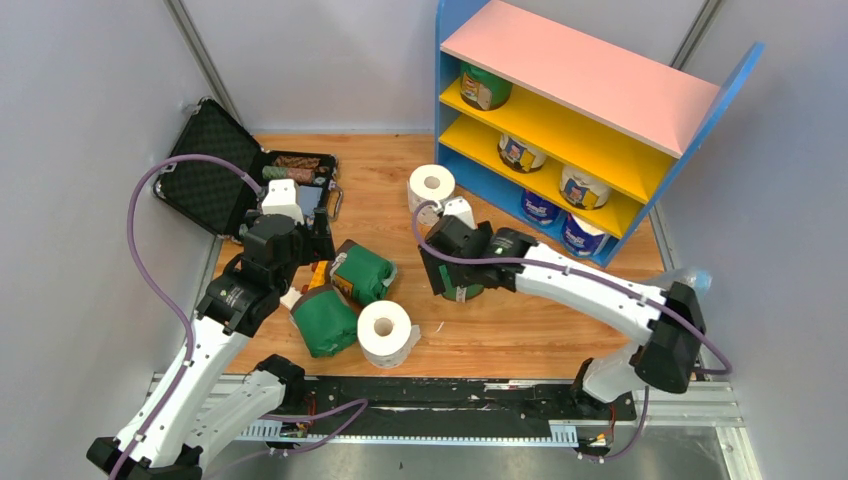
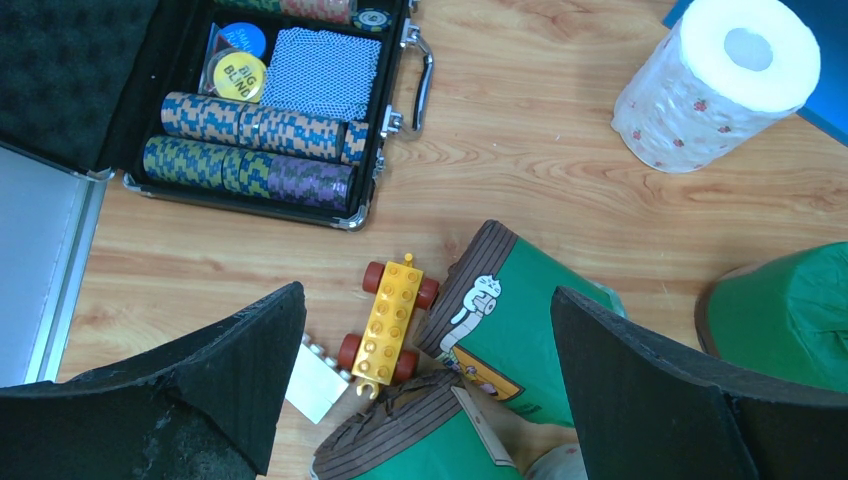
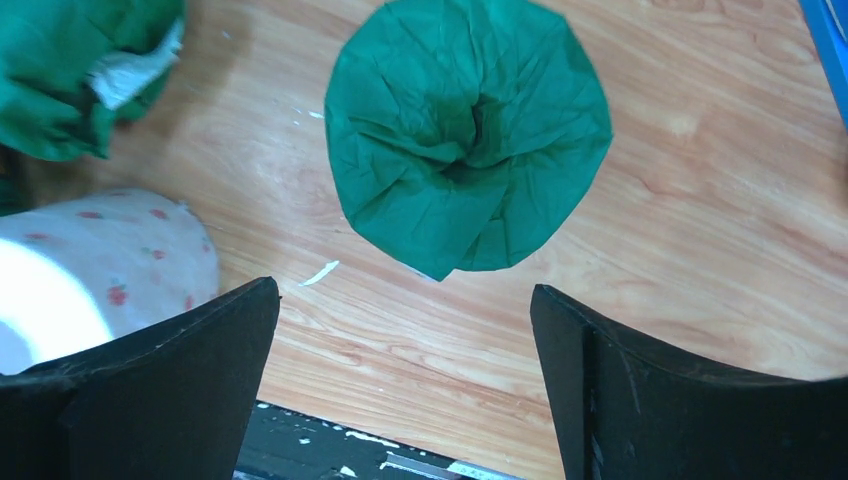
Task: Place and organize the paper towels onto the shelf
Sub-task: Adjust the paper towel at the center of the board.
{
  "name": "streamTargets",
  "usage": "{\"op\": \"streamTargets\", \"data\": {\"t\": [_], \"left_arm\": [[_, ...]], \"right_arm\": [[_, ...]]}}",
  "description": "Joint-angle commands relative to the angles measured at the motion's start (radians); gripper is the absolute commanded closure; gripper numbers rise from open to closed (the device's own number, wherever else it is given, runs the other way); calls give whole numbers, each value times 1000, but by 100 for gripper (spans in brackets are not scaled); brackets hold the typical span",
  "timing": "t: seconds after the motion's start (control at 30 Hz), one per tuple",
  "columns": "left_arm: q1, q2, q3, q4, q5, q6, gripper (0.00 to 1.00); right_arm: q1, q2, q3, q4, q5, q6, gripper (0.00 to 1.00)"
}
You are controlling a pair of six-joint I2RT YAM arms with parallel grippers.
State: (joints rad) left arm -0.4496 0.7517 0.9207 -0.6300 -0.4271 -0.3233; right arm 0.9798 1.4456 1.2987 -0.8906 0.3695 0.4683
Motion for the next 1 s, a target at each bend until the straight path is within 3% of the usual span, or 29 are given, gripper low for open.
{"op": "streamTargets", "data": {"t": [0.0, 0.13, 0.33, 0.67, 0.83, 0.97], "left_arm": [[5, -12, -2, 27, -4, 12, 0], [5, -12, -2, 28, -6, 12, 0], [5, -15, -3, 26, -7, 12, 0], [6, -17, -2, 26, -7, 12, 0], [5, -16, -2, 27, -6, 12, 0], [5, -11, -2, 27, -7, 12, 0]], "right_arm": [[59, 100, 58, -114, 173, 139, 0], [66, 193, 95, -185, 199, 208, 0], [41, 241, 91, -245, 359, 280, 0], [-186, 162, -9, -246, 472, 224, 0], [-335, 76, -43, -241, 432, 248, 0], [-322, -2, -15, -163, 300, 162, 0]]}}
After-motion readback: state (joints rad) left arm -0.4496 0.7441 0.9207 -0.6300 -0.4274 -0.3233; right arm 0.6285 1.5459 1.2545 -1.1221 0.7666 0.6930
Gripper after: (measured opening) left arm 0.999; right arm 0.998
